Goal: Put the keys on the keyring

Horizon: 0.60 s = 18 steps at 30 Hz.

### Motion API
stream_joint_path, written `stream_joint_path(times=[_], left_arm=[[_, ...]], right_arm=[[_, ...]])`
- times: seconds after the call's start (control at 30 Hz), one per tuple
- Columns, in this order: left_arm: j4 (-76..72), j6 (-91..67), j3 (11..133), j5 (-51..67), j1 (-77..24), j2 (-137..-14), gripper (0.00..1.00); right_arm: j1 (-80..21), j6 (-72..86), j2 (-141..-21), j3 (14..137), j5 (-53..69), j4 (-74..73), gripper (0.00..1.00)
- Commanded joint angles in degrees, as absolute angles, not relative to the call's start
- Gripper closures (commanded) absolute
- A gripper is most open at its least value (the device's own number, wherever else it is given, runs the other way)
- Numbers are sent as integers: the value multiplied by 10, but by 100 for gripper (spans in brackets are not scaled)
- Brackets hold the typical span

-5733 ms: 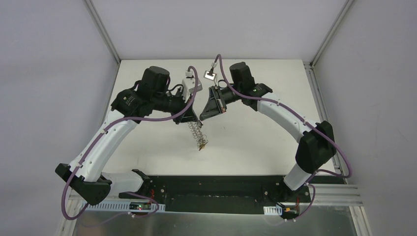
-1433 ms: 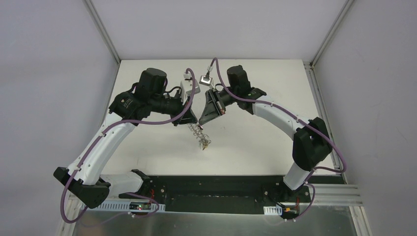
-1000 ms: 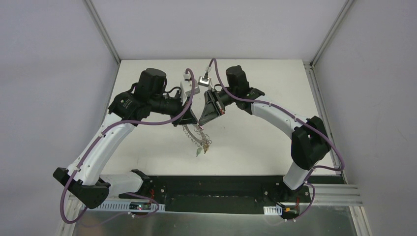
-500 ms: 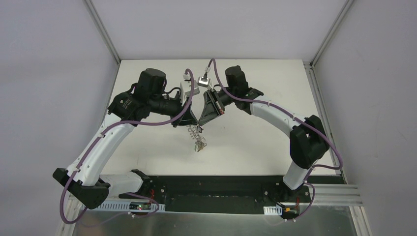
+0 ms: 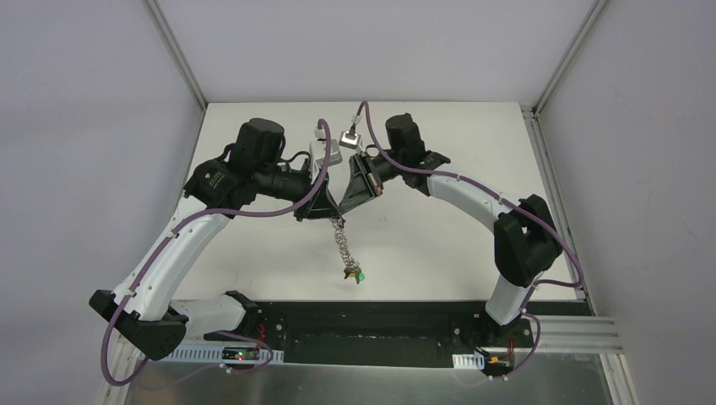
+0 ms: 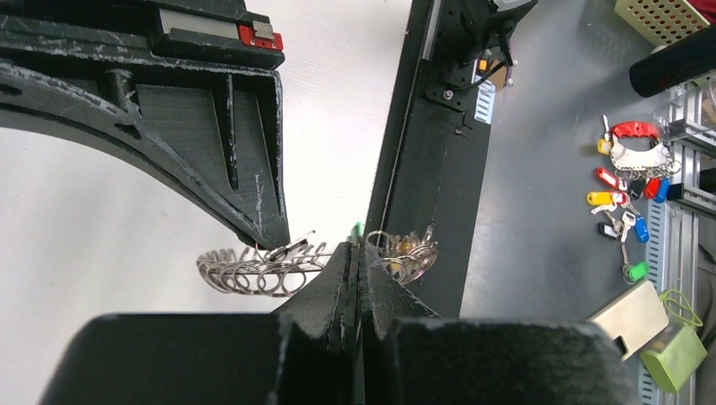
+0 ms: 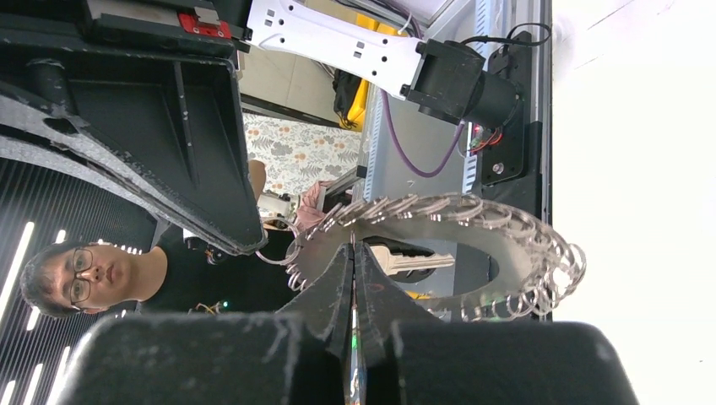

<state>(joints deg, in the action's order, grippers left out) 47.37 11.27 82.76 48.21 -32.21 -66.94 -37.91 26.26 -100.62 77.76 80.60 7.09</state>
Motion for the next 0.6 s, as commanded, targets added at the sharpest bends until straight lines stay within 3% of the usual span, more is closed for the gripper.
stream_joint_path(times=[0.0, 0.57], left_arm=[[457, 107, 845, 469, -323, -652, 100], [395, -21, 838, 287, -323, -678, 100]], right_arm=[[-360, 248, -986, 777, 816, 91, 100], [-314, 41, -912, 796, 743, -123, 100]])
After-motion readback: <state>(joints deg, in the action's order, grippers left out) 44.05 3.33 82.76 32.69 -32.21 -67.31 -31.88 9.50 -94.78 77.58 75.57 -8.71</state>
